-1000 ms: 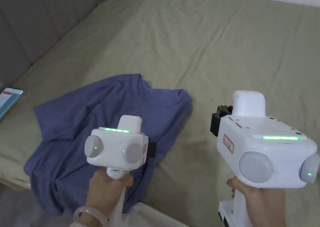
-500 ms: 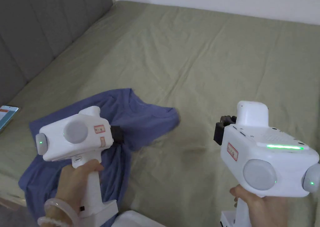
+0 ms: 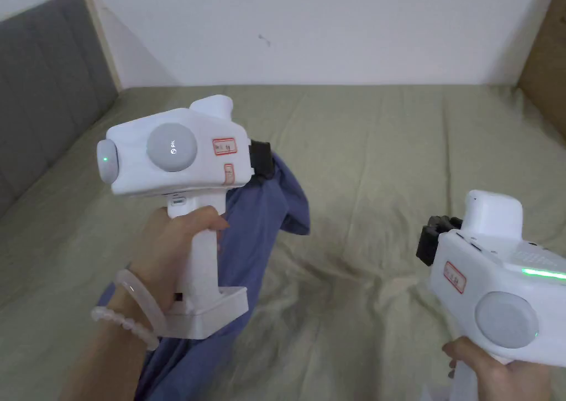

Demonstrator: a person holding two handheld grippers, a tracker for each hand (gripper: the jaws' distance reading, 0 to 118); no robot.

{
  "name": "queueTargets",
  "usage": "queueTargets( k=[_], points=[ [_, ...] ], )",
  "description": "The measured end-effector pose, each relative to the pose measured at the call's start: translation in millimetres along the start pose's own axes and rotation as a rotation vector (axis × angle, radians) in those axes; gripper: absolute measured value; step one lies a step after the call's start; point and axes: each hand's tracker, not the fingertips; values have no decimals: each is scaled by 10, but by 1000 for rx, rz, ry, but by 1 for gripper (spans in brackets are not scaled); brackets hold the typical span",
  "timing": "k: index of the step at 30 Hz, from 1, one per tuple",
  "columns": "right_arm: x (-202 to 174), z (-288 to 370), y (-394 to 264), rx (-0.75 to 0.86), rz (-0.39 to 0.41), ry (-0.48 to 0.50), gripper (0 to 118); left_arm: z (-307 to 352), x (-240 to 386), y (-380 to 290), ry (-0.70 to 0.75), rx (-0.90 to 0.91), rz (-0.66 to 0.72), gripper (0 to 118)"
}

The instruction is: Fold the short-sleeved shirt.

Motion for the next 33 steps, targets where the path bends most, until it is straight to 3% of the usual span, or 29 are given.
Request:
queueTargets(
  k=[2,6,9,16,20,23,24,25,27,30,31,32,33],
  points=[
    [271,122,67,30,-14,-67,0,-79,471,30,-116,-2,-36,11],
    [723,365,134,78,47,-241,0,-252,1261,-152,-269,-28,-182,11],
    [1041,509,133,74,17,-268,0,-517,1515,-584,-322,-128,-159,11],
    [1457,549,-83,-5,-30,-352,0,-1458,1387,-2161,-170,-547,-192,11],
    [1475,466,-227,-59,-21,-346,0,-1546,1222,-2578,-130,-586,-118,12],
    [1431,379,-290,-96,-21,-329,0,-1498,1171,-2443,-190,-576,-44,48],
    [1408,354,-299,-105,-25,-320,0,-1492,1162,-2392,-194,-581,-40,75],
    [1382,336,-299,-110,-26,-310,0,-1470,1158,-2338,-195,-579,-48,95],
    [1306,312,-297,-118,-18,-288,0,-1365,1146,-2197,-176,-529,-80,114],
    [1172,288,-279,-122,9,-257,0,-1159,967,-2006,-149,-478,-82,111],
    [1131,283,-277,-121,15,-246,0,-1085,893,-1953,-137,-452,-61,104],
    [1082,277,-277,-122,19,-235,0,-1003,776,-1911,-123,-432,-35,87],
    [1030,276,-281,-124,22,-222,0,-933,646,-1893,-103,-421,-16,46]
  ],
)
